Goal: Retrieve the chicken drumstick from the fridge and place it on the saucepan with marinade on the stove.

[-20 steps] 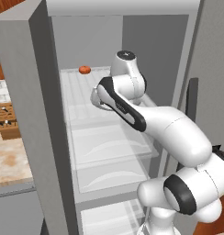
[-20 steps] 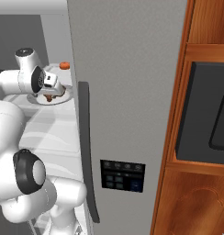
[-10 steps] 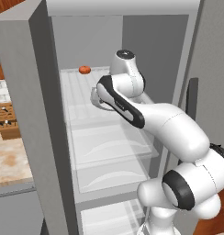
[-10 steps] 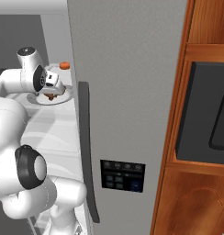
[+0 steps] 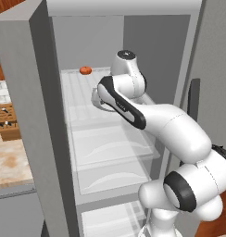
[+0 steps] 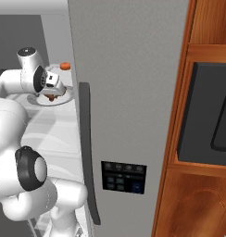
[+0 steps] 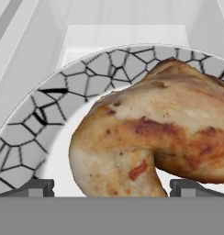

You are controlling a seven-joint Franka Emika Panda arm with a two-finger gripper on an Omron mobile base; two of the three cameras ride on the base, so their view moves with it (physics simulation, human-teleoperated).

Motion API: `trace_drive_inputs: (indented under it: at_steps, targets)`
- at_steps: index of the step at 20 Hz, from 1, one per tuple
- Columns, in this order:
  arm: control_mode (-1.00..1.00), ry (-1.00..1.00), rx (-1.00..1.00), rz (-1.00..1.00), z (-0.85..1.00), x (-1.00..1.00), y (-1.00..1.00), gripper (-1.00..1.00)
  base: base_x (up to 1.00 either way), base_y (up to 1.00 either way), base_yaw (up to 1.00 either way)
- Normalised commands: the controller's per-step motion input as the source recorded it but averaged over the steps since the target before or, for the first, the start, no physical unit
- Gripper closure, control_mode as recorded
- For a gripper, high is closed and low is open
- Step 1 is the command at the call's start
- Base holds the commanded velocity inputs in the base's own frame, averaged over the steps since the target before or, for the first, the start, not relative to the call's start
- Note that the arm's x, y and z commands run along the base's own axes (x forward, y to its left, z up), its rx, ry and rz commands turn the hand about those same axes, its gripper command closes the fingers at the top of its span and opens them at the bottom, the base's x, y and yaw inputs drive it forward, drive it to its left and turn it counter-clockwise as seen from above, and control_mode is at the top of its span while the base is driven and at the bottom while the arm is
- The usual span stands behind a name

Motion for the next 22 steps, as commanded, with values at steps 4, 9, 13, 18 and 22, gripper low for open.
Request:
trace_drive_inputs:
  at_steps: [4, 9, 13, 18, 22]
  targets:
    - [-1.00, 0.00, 0.00, 0.00, 0.00, 0.00, 0.00, 1.00, 0.00, 0.00, 0.00]
    - [-1.00, 0.00, 0.00, 0.00, 0.00, 0.00, 0.00, 1.00, 0.00, 0.00, 0.00]
    - [-1.00, 0.00, 0.00, 0.00, 0.00, 0.00, 0.00, 1.00, 0.00, 0.00, 0.00]
    - [-1.00, 0.00, 0.00, 0.00, 0.00, 0.00, 0.00, 1.00, 0.00, 0.00, 0.00]
    - [-1.00, 0.00, 0.00, 0.00, 0.00, 0.00, 0.00, 1.00, 0.00, 0.00, 0.00]
